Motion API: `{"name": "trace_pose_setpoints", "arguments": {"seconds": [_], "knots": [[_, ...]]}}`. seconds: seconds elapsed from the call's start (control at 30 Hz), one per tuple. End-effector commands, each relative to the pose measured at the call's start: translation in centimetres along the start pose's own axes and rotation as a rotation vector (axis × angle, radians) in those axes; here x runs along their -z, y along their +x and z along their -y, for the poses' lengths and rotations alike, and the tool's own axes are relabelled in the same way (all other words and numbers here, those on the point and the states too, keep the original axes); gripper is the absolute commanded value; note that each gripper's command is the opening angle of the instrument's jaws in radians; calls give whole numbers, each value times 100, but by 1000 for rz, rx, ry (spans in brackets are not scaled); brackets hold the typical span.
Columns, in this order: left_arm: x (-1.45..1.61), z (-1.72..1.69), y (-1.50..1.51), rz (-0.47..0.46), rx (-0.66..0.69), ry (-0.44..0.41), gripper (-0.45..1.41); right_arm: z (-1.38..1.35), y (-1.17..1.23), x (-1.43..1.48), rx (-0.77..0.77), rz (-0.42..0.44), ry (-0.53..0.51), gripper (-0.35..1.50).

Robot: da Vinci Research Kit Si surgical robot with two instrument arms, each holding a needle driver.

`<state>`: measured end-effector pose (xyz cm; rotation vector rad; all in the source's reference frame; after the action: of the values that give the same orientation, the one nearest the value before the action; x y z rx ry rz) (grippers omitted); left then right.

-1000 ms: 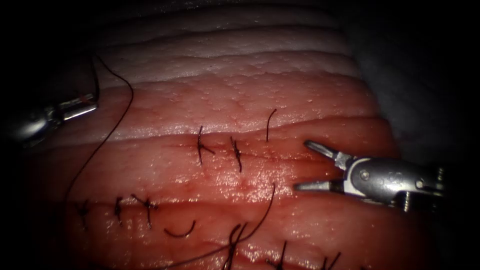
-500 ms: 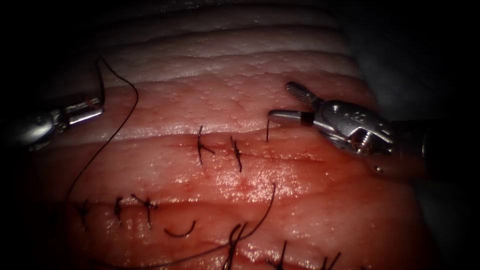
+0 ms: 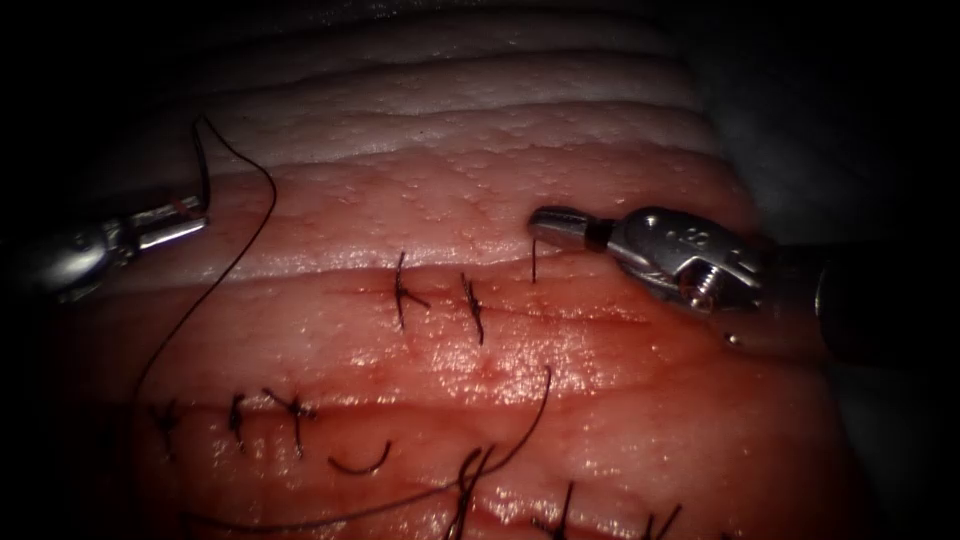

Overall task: Wound Closure
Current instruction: Slightly lengthen tail end of suture with right hand, then set needle down from left grasper

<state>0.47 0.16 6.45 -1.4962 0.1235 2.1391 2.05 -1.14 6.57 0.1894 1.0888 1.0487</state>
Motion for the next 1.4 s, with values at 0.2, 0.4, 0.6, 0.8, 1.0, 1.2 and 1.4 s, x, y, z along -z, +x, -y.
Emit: {"name": "trace_pose_setpoints", "arguments": {"seconds": [0.2, 0.4, 0.6, 0.8, 1.0, 1.2, 1.4], "knots": [[-8, -1, -4, -1, -1, -2, -45, -11, 25, -10, -70, 54, 6, -35], [-10, -1, -4, -2, -1, -3, -45, -15, 32, -2, -99, 82, 15, -35], [-29, 2, -2, -5, 3, -11, -45, -14, 45, 1, -112, 96, 15, -35], [-71, 5, -5, -14, 6, -31, -45, -15, 46, 7, -21, 28, 90, 108], [-116, 18, -20, -16, 7, -35, -45, -41, 70, 54, -19, -74, 85, 126], [-172, 21, -51, 8, 68, -96, -45, -50, 68, 101, 13, -99, 66, 124], [-202, 21, -65, 53, 132, -106, 42, -48, 48, 94, 35, -79, 62, 121]]}}
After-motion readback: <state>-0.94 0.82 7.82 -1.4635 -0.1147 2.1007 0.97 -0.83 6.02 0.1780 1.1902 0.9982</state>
